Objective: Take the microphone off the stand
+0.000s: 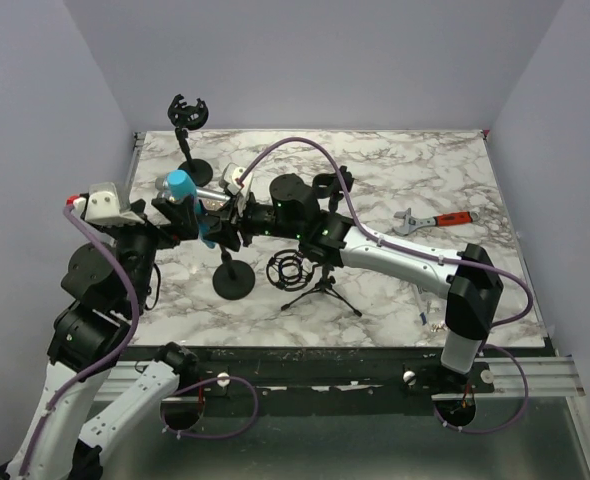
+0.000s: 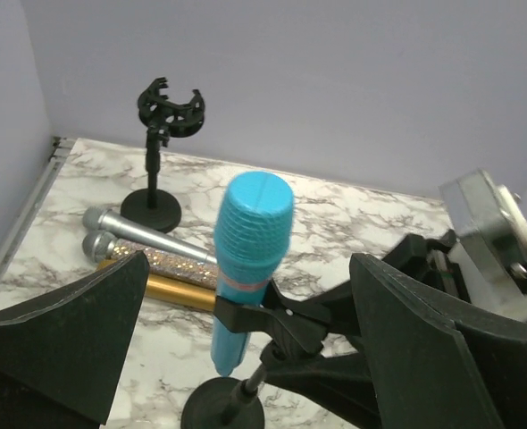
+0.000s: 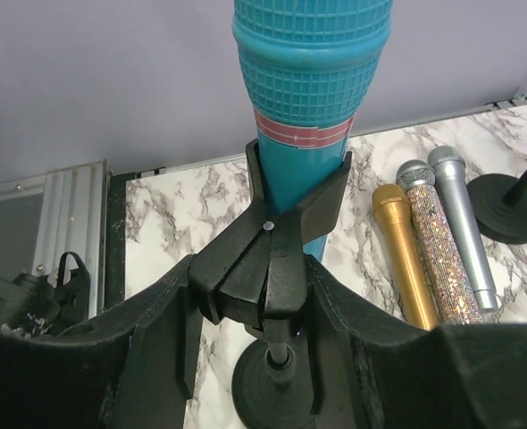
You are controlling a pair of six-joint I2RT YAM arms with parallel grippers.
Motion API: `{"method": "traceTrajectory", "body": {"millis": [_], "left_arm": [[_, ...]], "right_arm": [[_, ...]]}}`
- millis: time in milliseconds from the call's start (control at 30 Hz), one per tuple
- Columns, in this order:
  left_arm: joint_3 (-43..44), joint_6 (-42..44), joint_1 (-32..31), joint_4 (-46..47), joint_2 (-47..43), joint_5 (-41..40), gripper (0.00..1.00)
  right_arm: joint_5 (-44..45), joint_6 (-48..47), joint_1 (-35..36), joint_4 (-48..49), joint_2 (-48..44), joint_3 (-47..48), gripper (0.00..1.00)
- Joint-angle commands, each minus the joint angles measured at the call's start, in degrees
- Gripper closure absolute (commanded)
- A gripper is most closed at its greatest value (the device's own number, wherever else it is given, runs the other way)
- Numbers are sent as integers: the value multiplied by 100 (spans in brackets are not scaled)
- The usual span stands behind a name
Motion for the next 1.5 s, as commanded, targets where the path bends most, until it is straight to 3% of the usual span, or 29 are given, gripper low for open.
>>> {"method": "traceTrajectory", "body": {"millis": [0,200,600,700,867,933,1033,1067,1133,1467], "left_arm": [[251,-557,1067,-309,428,1193,2],[46,-325,1378,178,544,2096,1],[-218,-98,1724,455,1051,1949,1],[-212,35,1830,539,1171,2075,5],[-321,273,1981,723,1244,2624,29],[-400,352,2018,748,1217,2680,48],[-500,451,2094,716,1186,2686,67],[-527,473,2119,711,1169,2791,73],[-579,469,2159,719,1135,2897,83],[-832,542,2248,974,853,2880,98]], "right_arm": [[-527,82,-44,-315,-124,-287,64],[-708,284,-107,-286,-85,-260,64],[-810,290,-156,-330,-123,-276,64],[-826,296,-160,-334,-126,-279,64],[-680,342,-158,-372,-76,-212,62],[-540,389,-160,-392,-99,-209,61],[-122,555,-142,-354,-217,-279,60],[42,586,-132,-357,-256,-312,63],[267,614,-117,-393,-311,-333,98],[302,357,-100,-803,-280,-397,99]]}}
